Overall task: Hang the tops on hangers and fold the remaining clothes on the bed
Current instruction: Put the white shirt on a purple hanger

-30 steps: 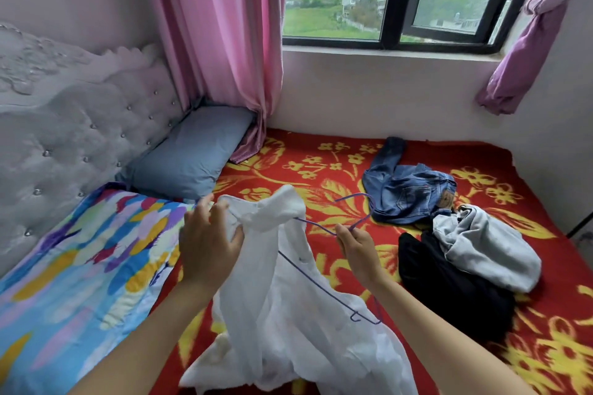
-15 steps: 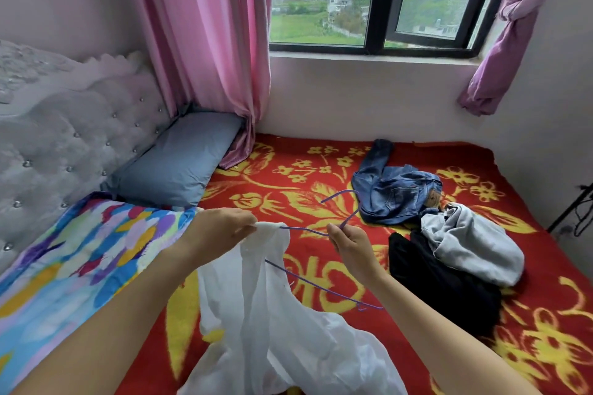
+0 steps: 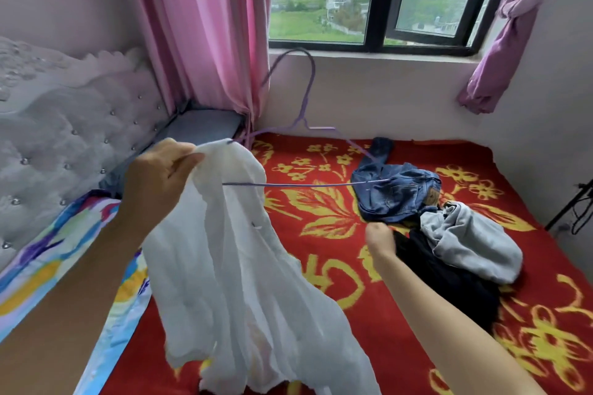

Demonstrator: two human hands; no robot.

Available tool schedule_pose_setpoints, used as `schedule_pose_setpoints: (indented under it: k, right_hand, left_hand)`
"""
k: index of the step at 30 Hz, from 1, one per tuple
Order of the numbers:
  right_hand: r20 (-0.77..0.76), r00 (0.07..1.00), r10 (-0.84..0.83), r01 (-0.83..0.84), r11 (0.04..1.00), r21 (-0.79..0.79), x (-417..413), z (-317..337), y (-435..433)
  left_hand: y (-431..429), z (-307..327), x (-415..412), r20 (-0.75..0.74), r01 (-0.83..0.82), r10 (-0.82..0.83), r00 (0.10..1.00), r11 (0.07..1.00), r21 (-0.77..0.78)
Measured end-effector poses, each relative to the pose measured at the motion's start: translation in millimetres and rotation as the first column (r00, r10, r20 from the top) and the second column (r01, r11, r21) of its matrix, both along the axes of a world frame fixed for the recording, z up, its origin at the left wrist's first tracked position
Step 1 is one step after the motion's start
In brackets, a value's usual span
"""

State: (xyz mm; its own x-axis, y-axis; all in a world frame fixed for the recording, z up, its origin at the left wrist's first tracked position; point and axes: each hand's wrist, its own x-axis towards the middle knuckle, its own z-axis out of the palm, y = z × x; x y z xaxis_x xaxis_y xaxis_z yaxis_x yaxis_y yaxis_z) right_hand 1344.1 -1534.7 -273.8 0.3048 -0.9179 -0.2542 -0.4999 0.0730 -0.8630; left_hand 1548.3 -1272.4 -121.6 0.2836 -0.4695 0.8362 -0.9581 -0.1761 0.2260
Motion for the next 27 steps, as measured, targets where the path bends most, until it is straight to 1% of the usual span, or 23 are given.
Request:
schedule_pose_setpoints:
  k: [1, 2, 3, 5, 7, 8, 9, 11, 14, 15, 17, 18, 19, 23, 27]
  right_hand:
    - [-0.05, 0.986, 0.158, -0.157, 0.988, 0.006, 4.3, -4.9, 4.8]
    - [-0.058, 0.947, 0.317, -0.316, 0.948, 0.025, 9.4, -3.4, 14.9]
    - [-0.048, 0.884, 0.465, -0.463, 0.885, 0.048, 15.9, 0.7, 25.7]
    - [-0.021, 0.702, 0.712, -0.706, 0.699, 0.116, 33.1, -0.1, 48.9]
    - [0.004, 0.53, 0.848, -0.83, 0.518, 0.207, 48.9, -6.2, 70.9]
    - [-0.004, 0.468, 0.884, -0.857, 0.455, 0.241, 53.1, -11.9, 78.9]
    - [-0.019, 0.436, 0.9, -0.865, 0.424, 0.269, 53.7, -16.3, 84.4]
    - [-0.031, 0.41, 0.911, -0.865, 0.4, 0.304, 49.6, -20.0, 92.9]
    - [0.032, 0.443, 0.896, -0.861, 0.416, 0.292, 40.8, -34.0, 93.4]
    - [0.096, 0.462, 0.882, -0.856, 0.414, 0.31, 39.9, -33.4, 92.4]
    - [0.253, 0.523, 0.814, -0.82, 0.4, 0.409, 35.2, -30.9, 90.3]
    - [0.298, 0.532, 0.793, -0.814, 0.382, 0.438, 34.1, -31.8, 89.6]
    - [0.307, 0.517, 0.799, -0.825, 0.369, 0.429, 33.1, -31.7, 89.4]
    - [0.215, 0.426, 0.879, -0.872, 0.335, 0.358, 30.7, -35.1, 92.7]
    - [0.128, 0.454, 0.882, -0.87, 0.407, 0.28, 34.5, -30.7, 102.9]
  left_hand:
    - [0.0, 5.6, -0.7, -0.018, 0.02, -0.02, 1.0, 1.0, -0.023]
    - [-0.7, 10.9, -1.9, -0.034, 0.03, -0.032, 0.999, 0.999, -0.043]
    - [-1.2, 15.1, -3.3, -0.049, 0.043, -0.046, 0.998, 0.997, -0.06]
    - [-2.4, 21.5, -5.0, -0.096, 0.061, -0.068, 0.993, 0.995, -0.075]
    - [-2.2, 26.4, -5.6, -0.125, 0.063, -0.072, 0.99, 0.995, -0.076]
    - [-1.3, 28.5, -5.6, -0.131, 0.055, -0.063, 0.989, 0.996, -0.07]
    - [-0.2, 30.1, -4.8, -0.131, 0.042, -0.05, 0.99, 0.997, -0.065]
    - [7.0, 32.4, -0.7, -0.153, 0.003, -0.013, 0.988, 0.998, -0.062]
    - [17.0, 30.9, 5.5, -0.232, -0.057, 0.038, 0.972, 0.996, -0.075]
    - [21.3, 29.6, 8.2, -0.252, -0.073, 0.05, 0.966, 0.994, -0.082]
    - [24.1, 27.8, 9.3, -0.273, -0.087, 0.061, 0.96, 0.992, -0.086]
    - [25.2, 26.2, 10.3, -0.288, -0.095, 0.066, 0.955, 0.992, -0.088]
    - [26.4, 25.0, 11.4, -0.301, -0.1, 0.069, 0.951, 0.991, -0.087]
    - [24.7, 18.2, 13.7, -0.33, -0.086, 0.046, 0.943, 0.991, -0.105]
    - [20.2, 15.6, 10.1, -0.348, -0.058, 0.013, 0.937, 0.991, -0.121]
